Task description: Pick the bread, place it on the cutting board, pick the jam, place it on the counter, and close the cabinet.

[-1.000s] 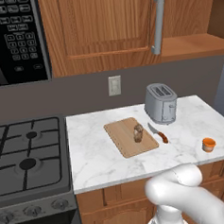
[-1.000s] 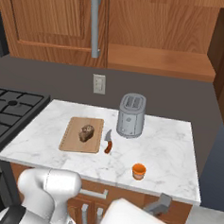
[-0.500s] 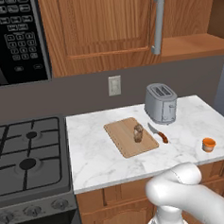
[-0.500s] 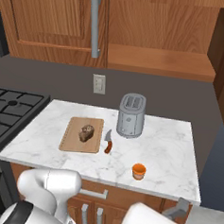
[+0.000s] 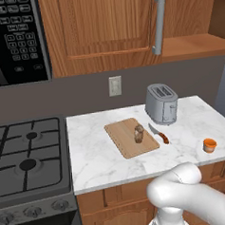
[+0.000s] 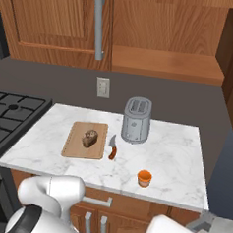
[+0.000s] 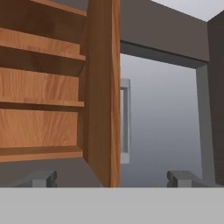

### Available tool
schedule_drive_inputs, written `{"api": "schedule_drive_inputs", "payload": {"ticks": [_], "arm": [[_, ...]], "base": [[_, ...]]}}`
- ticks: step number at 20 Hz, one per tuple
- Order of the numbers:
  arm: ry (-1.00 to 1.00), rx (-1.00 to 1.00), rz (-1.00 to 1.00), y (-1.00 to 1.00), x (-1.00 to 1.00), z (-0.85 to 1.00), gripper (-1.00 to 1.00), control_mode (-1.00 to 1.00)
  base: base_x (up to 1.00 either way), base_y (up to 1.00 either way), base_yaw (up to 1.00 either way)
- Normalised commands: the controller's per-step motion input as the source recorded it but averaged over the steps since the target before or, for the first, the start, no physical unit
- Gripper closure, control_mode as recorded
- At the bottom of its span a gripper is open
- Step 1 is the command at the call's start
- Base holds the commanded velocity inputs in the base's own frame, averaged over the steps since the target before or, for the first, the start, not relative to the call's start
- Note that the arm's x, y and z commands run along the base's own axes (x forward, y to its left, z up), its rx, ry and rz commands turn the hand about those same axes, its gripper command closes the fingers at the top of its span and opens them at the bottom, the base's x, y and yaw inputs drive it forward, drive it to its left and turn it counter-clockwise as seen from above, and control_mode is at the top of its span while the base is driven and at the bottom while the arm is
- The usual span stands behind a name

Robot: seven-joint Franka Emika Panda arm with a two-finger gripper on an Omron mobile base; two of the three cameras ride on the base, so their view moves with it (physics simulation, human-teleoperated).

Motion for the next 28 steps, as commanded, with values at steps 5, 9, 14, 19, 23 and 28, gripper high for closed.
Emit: {"api": "schedule_drive_inputs", "payload": {"ticks": [5,9,14,19,23,28], "arm": [[0.0,0.0,0.0,-0.13,-0.01,0.0,-1.0,-1.0],[0.0,0.0,0.0,-0.13,0.0,0.0,-1.0,-1.0],[0.0,0.0,0.0,-0.13,0.0,0.0,-1.0,-1.0],[0.0,0.0,0.0,-0.13,0.0,0.0,-1.0,-1.0],[0.0,0.0,0.0,-0.14,0.0,0.0,-1.0,-1.0],[0.0,0.0,0.0,-0.15,0.0,0.0,-1.0,-1.0]], "base": [[0.0,0.0,0.0],[0.0,0.0,0.0],[0.0,0.0,0.0],[0.0,0.0,0.0],[0.0,0.0,0.0],[0.0,0.0,0.0]]}}
